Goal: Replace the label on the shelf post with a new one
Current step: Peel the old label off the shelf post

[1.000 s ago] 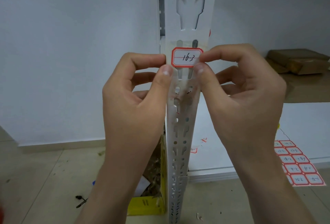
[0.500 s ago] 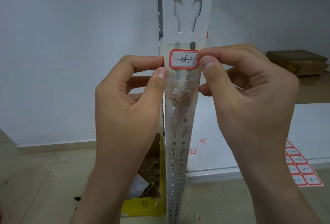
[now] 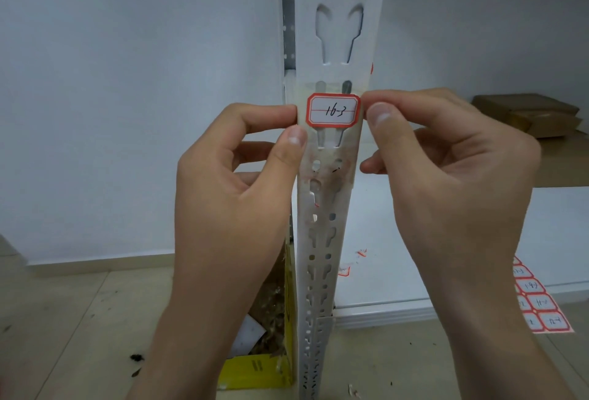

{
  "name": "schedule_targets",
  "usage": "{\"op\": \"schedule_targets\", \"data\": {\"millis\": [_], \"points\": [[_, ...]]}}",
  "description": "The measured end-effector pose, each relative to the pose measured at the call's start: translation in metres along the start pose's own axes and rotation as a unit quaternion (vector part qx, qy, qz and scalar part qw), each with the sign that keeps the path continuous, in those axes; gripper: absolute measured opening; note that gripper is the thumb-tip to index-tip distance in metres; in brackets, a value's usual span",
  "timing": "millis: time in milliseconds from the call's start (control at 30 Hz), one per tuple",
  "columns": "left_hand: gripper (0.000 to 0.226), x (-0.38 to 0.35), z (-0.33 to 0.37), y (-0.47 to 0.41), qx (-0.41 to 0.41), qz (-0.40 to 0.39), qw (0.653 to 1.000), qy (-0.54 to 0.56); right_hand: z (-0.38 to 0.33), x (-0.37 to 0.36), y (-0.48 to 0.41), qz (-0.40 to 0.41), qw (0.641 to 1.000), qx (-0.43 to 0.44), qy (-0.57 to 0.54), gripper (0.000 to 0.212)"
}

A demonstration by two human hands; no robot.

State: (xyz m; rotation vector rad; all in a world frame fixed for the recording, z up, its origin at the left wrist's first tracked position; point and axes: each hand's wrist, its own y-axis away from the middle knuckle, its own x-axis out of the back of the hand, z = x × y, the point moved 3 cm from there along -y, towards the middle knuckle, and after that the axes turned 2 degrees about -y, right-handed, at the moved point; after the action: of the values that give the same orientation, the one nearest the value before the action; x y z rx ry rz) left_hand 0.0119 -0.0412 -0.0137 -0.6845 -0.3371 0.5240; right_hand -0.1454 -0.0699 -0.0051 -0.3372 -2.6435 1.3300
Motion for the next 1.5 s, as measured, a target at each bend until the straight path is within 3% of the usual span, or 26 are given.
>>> {"op": "schedule_targets", "data": {"millis": [333, 533, 833, 1267, 1500], "points": [[0.02, -0.001, 0.0012, 0.0011, -0.004, 0.003, 1.0, -0.002, 0.0048, -0.0023, 0.0015, -0.026, 0.999, -0.02, -0.035, 0.011], [0.011, -0.0017, 0.0061, 0.0047, -0.041, 0.017, 0.997, -0.069, 0.0054, 0.0032, 0.0039, -0.013, 1.0, 0.01, -0.016, 0.016], [0.018, -0.0038, 0.0065, 0.0009, -0.001, 0.026, 1.0, -0.007, 0.0068, -0.0001, 0.0076, -0.009, 1.0, 0.022, -0.011, 0.017], [0.018, -0.007, 0.0075, -0.002, -0.016, 0.062, 0.998, 0.0, 0.0047, -0.0014, 0.0034, -0.014, 1.0, 0.01, 0.017, 0.013], [0.019, -0.0057, 0.008, 0.0014, -0.006, 0.058, 0.998, 0.014, 0.002, -0.0025, 0.0015, -0.041, 0.998, -0.052, -0.022, 0.016]]}}
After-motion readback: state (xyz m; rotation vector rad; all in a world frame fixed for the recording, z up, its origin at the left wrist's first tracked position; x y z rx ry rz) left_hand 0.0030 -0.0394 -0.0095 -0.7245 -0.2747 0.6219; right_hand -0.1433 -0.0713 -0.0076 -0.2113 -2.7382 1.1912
